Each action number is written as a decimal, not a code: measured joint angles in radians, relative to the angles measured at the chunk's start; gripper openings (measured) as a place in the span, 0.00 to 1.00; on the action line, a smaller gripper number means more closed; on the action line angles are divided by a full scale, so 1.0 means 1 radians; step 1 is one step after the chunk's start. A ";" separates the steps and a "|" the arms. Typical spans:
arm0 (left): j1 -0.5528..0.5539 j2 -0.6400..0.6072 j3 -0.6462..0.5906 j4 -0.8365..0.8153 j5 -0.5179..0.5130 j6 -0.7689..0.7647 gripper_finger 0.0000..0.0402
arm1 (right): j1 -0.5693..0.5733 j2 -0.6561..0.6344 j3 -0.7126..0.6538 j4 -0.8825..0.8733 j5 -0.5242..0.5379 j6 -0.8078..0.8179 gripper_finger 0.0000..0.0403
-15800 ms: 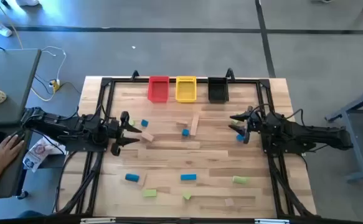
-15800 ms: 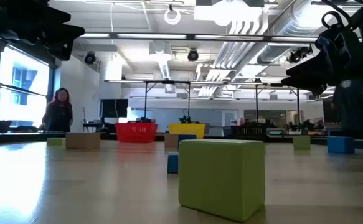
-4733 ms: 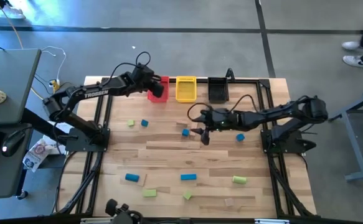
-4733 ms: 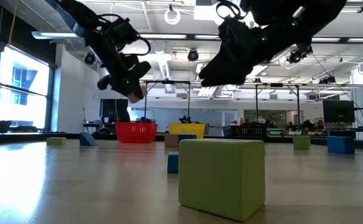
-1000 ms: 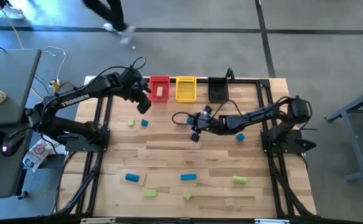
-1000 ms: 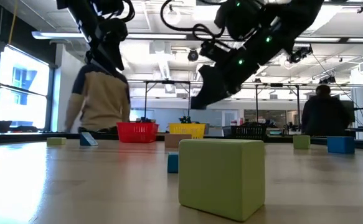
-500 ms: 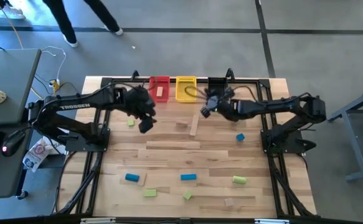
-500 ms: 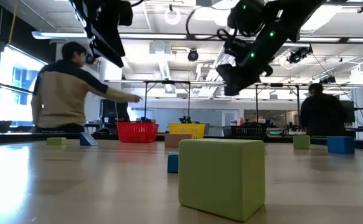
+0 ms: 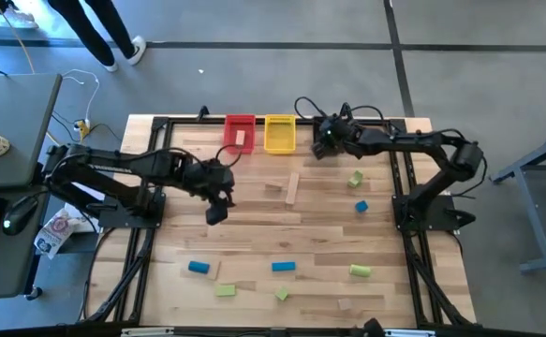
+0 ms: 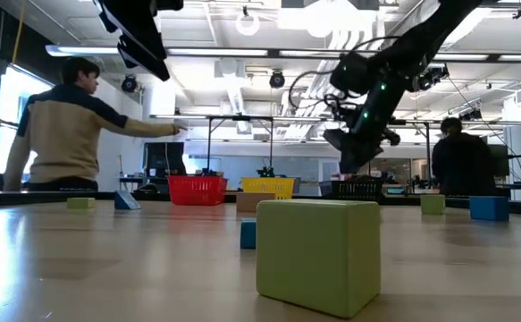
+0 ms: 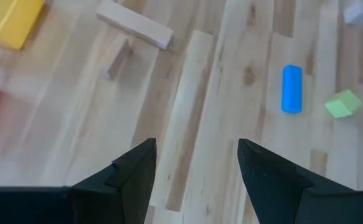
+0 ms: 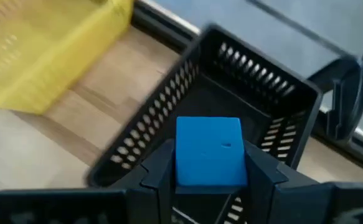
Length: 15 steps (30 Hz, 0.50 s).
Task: Sort & place blocks by color
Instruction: Put the blue block into the black basket
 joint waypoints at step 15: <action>-0.185 0.083 0.000 0.001 0.000 -0.089 0.53 | -0.090 0.069 0.000 0.002 -0.109 -0.030 0.28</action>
